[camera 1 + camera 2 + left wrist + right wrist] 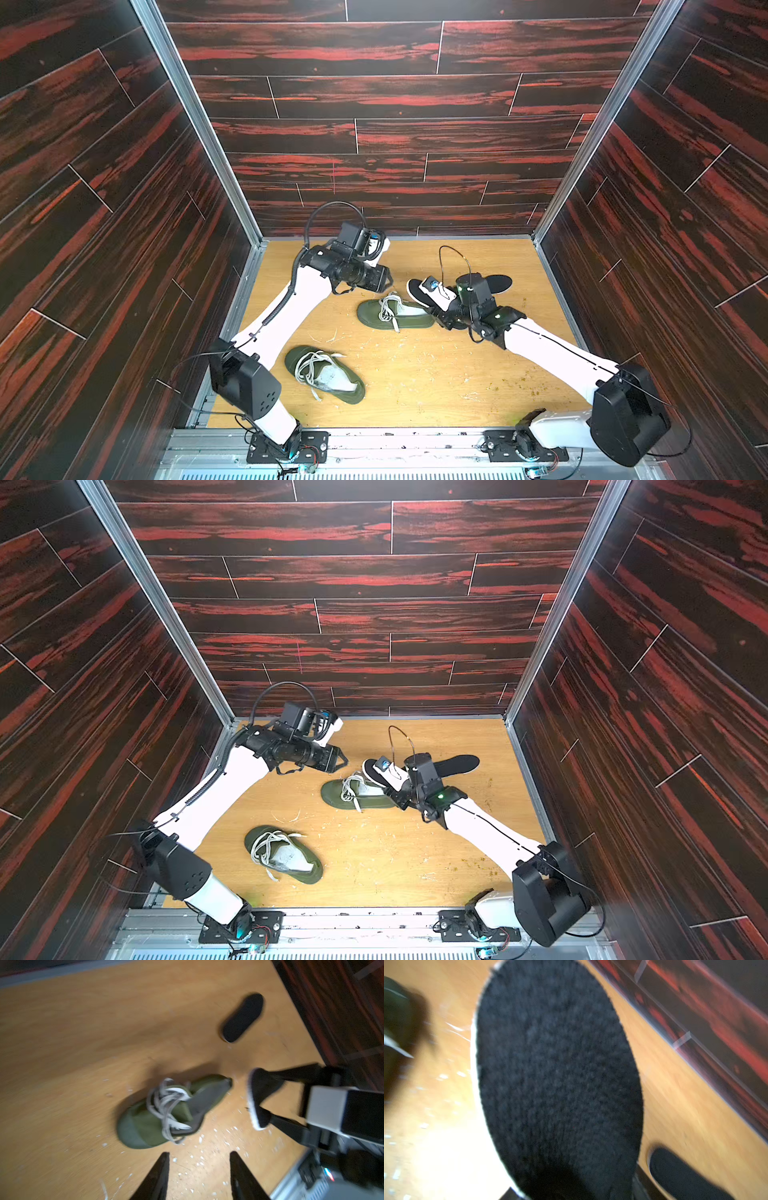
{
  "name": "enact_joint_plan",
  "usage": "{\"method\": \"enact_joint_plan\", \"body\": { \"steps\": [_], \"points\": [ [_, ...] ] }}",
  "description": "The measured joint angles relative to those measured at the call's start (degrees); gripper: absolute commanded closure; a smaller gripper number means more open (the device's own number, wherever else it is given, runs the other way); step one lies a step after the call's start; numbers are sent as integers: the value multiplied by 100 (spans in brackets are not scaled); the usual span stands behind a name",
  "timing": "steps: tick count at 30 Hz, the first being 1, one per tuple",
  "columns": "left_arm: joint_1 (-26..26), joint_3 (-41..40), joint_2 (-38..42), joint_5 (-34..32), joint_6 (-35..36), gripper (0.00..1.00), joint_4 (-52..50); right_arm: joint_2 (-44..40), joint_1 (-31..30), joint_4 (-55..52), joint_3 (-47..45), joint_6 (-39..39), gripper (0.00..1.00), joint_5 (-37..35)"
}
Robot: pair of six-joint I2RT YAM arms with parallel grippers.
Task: Insert the insole into the shoe
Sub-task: Pick up the insole from the center of the board, then insert the insole into the shoe.
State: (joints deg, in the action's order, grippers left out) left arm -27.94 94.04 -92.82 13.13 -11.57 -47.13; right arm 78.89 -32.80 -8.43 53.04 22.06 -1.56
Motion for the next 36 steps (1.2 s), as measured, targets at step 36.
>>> {"method": "enact_joint_plan", "body": {
  "steps": [36],
  "points": [
    [-1644, 1180, -2922, -3877, -1655, 39, -824, 538, 999, -1687, 960, -1261, 43, -804]
  ]
}}
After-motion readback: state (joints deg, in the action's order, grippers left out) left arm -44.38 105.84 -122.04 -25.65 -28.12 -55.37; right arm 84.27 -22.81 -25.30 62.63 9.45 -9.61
